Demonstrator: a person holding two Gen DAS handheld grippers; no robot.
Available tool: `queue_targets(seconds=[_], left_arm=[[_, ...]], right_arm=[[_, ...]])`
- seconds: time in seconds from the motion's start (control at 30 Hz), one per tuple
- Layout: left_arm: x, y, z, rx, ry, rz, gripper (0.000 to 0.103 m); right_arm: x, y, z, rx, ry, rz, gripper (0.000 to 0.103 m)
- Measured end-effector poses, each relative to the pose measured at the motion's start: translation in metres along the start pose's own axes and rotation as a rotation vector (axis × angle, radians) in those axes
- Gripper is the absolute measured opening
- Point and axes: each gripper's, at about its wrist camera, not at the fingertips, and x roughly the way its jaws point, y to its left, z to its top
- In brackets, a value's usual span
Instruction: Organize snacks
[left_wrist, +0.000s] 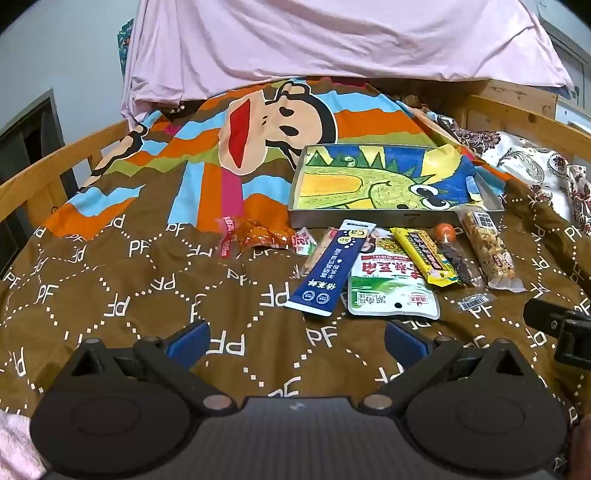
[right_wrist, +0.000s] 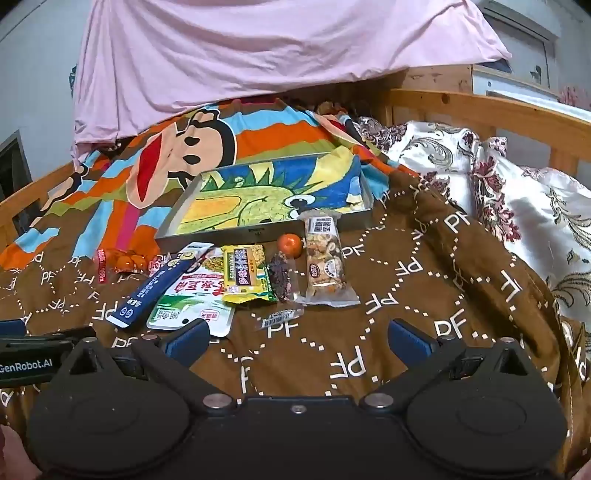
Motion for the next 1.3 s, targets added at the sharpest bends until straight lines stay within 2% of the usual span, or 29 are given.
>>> queue_targets(seconds=[1.3], left_arm=[[0.0021,-0.0004,-0.0028,0.004,0.007,0.002,0.102]], right_arm=[[0.0052,-0.0045,-0.0027,0.031,0.041,0.009,0.102]])
